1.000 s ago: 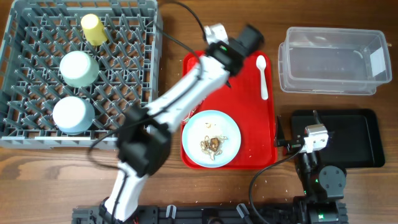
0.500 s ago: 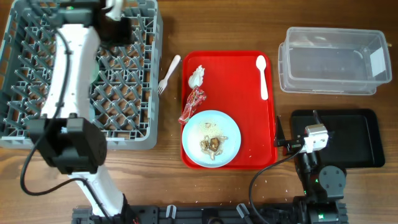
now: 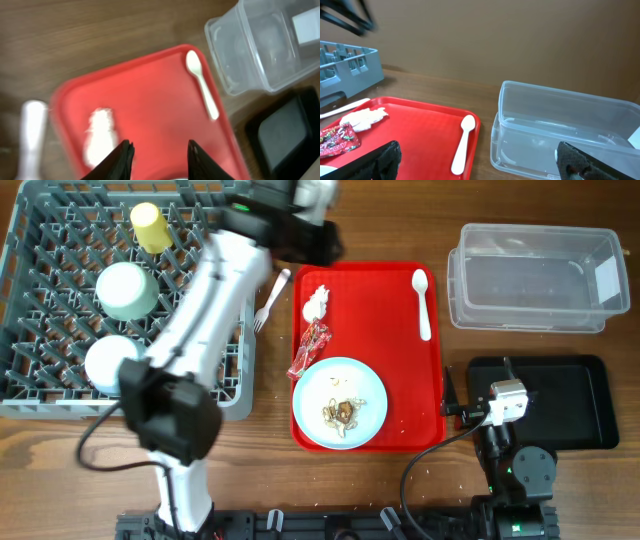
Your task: Sort waste into correct bins and load items into the dishwasher rack
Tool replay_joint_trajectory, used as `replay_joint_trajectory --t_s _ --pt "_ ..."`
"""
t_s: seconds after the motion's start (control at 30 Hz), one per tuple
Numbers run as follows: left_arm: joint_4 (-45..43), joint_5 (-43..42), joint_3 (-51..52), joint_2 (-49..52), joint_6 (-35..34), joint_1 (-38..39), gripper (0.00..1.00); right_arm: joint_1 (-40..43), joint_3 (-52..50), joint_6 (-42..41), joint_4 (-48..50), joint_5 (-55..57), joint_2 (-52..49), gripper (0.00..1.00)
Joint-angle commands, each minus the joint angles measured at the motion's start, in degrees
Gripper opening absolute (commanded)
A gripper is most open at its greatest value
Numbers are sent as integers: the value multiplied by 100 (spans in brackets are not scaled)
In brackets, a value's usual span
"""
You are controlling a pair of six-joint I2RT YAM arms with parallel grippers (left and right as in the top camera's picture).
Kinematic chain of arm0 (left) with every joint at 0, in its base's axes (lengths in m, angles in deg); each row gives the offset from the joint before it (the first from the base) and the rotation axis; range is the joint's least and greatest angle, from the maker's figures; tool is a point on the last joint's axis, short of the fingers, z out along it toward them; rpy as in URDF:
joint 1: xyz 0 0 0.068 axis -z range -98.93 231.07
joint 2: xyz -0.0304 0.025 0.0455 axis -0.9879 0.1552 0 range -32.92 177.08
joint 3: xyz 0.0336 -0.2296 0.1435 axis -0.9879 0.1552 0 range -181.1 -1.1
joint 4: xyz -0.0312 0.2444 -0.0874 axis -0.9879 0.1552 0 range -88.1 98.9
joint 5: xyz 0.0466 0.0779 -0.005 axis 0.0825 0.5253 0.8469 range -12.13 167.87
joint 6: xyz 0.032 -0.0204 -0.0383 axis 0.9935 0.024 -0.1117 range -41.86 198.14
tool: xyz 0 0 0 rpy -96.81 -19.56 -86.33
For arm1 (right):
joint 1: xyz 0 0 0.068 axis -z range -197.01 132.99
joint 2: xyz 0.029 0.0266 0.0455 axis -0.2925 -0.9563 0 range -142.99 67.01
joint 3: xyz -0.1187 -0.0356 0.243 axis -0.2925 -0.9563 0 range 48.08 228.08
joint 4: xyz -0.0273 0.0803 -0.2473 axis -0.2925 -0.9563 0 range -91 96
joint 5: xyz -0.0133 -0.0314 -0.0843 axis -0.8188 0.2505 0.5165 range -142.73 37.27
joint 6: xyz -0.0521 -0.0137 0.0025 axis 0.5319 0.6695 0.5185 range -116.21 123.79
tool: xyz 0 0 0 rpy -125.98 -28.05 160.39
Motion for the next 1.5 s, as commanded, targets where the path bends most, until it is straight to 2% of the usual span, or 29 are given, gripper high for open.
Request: replay_joint_trajectory --t_s 0.0,0.07,0.1,0.17,0.3,0.6,0.77,0.87,0.9,1.07,1.17,1.27,1.33,1.4,1.47 --pt "-807 1467 4 658 -2225 984 38 22 -2 -70 17 59 31 100" --pt "-1473 2024 4 1102 -3014 1561 41 22 -2 -70 17 59 31 100" --pt "-1961 2385 4 1436 -3128 1954 43 22 -2 -70 17 59 31 100" --pt "-2302 3174 4 1814 -3128 2378 46 22 -2 -70 17 59 31 100" --pt "-2643 4127 4 2295 -3123 2806 46 22 -2 -72 17 59 31 100" --pt "-3058 4642 4 2852 -3080 2728 44 22 -2 -70 17 59 31 100" --pt "-3025 4577 4 3108 -3084 2728 34 22 -2 -70 17 59 31 100" --pt "-2957 4579 2 3106 -3084 2728 17 22 -2 -70 17 57 31 100" --pt "-2938 4581 2 3104 -3082 2728 6 22 -2 -70 17 59 31 100" --pt "-2566 4577 0 2400 -3080 2677 4 22 -2 -70 17 57 31 100" --pt "-1762 4579 0 1497 -3023 2378 4 22 -2 -70 17 59 31 100" --pt "-769 4505 0 651 -2555 1694 4 22 -2 -72 17 59 31 100" --pt "-299 3674 0 101 -1593 866 4 22 -2 -70 17 59 31 100" --pt "205 2288 0 -269 -157 -345 4 22 -2 -70 17 59 31 100" --pt "614 1775 7 -249 590 -1130 4 22 -2 -72 17 59 31 100"
